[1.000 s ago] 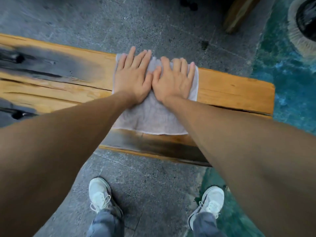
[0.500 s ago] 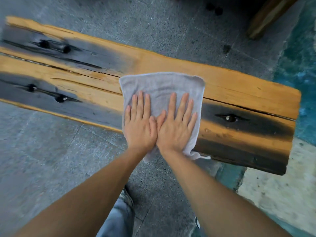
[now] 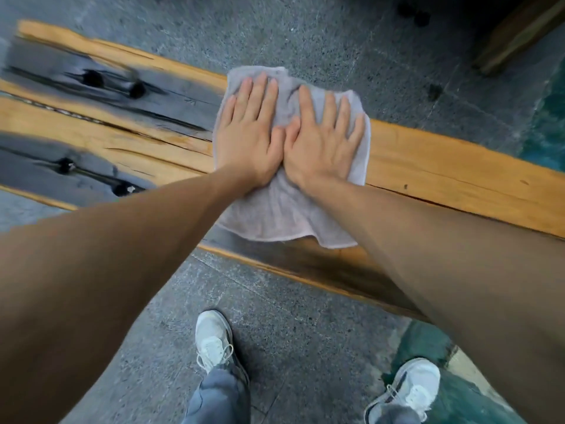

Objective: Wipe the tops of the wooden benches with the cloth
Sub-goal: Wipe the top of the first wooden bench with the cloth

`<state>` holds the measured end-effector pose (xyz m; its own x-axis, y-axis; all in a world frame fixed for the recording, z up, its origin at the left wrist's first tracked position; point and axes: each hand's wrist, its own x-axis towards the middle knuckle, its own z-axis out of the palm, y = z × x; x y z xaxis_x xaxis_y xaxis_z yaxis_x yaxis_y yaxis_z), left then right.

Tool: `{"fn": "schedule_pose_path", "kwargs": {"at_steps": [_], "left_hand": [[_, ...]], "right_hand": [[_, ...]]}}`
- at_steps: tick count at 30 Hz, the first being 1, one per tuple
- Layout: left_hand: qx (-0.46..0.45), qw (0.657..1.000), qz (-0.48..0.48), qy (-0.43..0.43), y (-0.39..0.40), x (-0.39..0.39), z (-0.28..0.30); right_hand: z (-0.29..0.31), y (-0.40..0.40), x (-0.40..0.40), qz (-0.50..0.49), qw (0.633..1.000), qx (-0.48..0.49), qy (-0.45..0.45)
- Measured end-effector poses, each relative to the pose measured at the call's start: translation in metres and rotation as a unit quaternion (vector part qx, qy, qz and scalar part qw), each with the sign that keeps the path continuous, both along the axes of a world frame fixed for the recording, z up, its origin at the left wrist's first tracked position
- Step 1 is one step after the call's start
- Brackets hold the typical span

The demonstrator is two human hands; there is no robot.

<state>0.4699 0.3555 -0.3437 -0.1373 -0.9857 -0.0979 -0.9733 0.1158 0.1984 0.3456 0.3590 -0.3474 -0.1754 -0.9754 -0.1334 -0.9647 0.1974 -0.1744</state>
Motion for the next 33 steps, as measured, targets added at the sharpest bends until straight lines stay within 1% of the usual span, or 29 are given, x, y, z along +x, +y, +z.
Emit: {"fn": "schedule_pose_path", "kwargs": {"at_steps": [4, 7, 9, 11, 13, 18, 20, 22, 25, 28, 33], "left_hand": [[-0.001, 1.0, 0.019, -0.011, -0.025, 0.001, 0.002], [-0.011, 0.999, 0.034, -0.008, -0.019, -0.003, 0.005], [-0.014, 0.998, 0.06, -0.001, -0.007, -0.005, 0.005], [-0.008, 0.996, 0.086, 0.001, 0.011, -0.005, 0.004], [-0.009, 0.996, 0.092, 0.009, 0.038, -0.001, 0.002], [-0.031, 0.992, 0.106, 0.059, 0.13, 0.018, -0.004], [-0.029, 0.993, 0.099, 0.061, 0.159, 0.028, -0.006], [-0.028, 0.995, 0.076, 0.06, 0.17, 0.041, -0.007], [-0.03, 0.998, 0.055, 0.029, 0.149, 0.064, -0.007], [-0.018, 0.999, 0.032, 0.018, 0.106, 0.101, -0.011], [-0.022, 0.999, 0.034, -0.002, 0.015, 0.151, -0.005]], "right_hand": [[0.003, -0.024, 0.01, -0.028, 0.999, -0.013, 0.008], [0.002, -0.021, 0.012, -0.022, 0.999, -0.02, 0.012], [-0.001, -0.015, 0.011, -0.007, 1.0, -0.015, 0.011], [-0.001, -0.002, 0.013, 0.009, 1.0, -0.009, 0.004], [-0.003, 0.024, 0.02, 0.023, 1.0, -0.018, 0.005], [-0.008, 0.11, 0.039, 0.058, 0.998, -0.016, 0.012], [-0.009, 0.134, 0.049, 0.075, 0.997, -0.005, 0.02], [-0.01, 0.145, 0.059, 0.092, 0.995, 0.006, 0.026], [-0.01, 0.135, 0.064, 0.133, 0.99, 0.017, 0.039], [-0.008, 0.103, 0.081, 0.17, 0.985, -0.002, 0.041], [-0.005, 0.019, 0.138, 0.143, 0.989, -0.019, 0.006]]}}
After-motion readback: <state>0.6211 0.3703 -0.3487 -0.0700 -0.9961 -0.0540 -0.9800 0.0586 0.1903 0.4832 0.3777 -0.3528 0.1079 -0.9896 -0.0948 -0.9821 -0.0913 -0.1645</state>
